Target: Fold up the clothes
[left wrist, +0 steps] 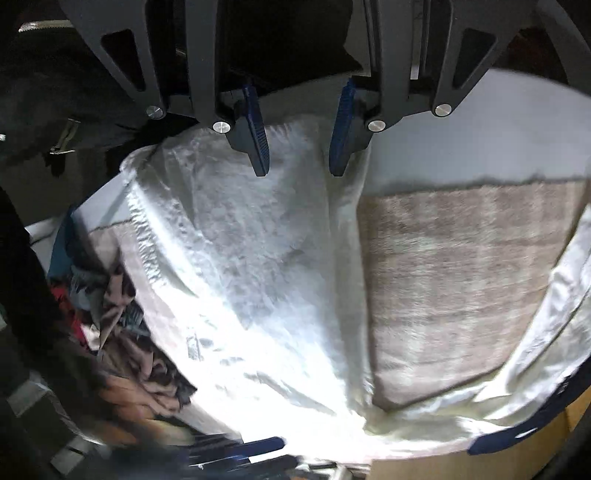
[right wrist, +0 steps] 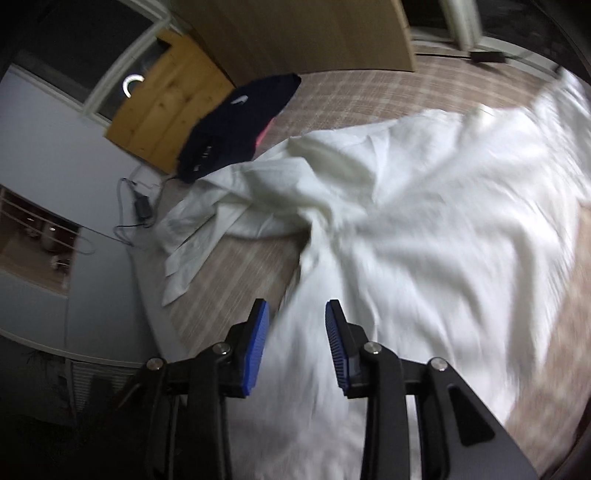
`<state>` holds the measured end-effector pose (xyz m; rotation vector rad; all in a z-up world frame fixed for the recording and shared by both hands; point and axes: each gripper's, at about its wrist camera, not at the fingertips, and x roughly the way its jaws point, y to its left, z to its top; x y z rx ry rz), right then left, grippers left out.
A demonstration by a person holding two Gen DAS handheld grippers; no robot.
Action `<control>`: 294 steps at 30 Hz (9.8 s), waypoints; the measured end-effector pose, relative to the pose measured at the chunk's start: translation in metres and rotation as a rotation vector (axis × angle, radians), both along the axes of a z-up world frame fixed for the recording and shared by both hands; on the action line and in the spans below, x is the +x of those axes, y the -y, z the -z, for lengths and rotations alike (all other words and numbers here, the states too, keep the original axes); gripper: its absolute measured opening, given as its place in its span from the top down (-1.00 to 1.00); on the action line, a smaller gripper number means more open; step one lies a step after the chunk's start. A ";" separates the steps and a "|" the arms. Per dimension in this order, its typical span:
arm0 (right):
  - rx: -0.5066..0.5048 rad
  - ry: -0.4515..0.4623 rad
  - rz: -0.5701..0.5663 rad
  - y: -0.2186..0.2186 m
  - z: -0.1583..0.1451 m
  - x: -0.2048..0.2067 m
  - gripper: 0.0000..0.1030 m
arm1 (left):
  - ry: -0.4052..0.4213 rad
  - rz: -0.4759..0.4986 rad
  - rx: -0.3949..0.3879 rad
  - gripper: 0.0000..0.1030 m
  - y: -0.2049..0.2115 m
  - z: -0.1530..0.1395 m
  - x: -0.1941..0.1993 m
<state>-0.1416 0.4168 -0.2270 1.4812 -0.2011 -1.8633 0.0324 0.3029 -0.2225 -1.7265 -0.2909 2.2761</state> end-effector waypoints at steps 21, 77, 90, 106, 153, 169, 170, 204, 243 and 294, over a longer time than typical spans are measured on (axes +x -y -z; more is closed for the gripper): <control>0.008 0.096 0.150 -0.104 0.056 0.139 0.32 | 0.078 0.090 -0.052 0.93 -0.026 0.009 -0.035; -0.031 0.072 0.405 -0.110 0.007 0.206 0.86 | 0.093 0.340 0.403 0.96 0.032 -0.028 -0.024; 0.051 0.108 0.532 -0.138 0.022 0.241 -0.06 | 0.131 0.345 0.238 0.59 0.029 -0.010 -0.001; -0.012 0.162 0.530 -0.116 0.056 0.262 -0.06 | 0.173 0.408 0.004 0.47 -0.019 0.023 -0.016; -0.020 0.043 0.796 -0.155 0.044 0.319 0.22 | -0.066 0.652 -0.030 0.38 -0.099 -0.050 0.018; -0.125 -0.039 0.542 -0.210 0.036 0.323 0.14 | -0.058 0.573 -0.218 0.83 -0.223 -0.007 0.023; -0.128 -0.037 0.517 -0.207 0.038 0.320 0.14 | -0.063 0.515 -0.199 0.83 -0.211 -0.016 0.019; -0.477 0.161 0.348 -0.150 0.063 0.105 0.11 | -0.182 0.158 0.126 0.83 -0.092 -0.109 0.006; -0.089 0.068 0.192 -0.080 0.013 -0.025 0.93 | -0.261 0.349 0.156 0.81 -0.114 -0.117 0.053; 0.109 -0.092 0.340 -0.141 -0.017 0.073 0.14 | -0.135 0.182 -0.034 0.28 0.001 -0.059 0.033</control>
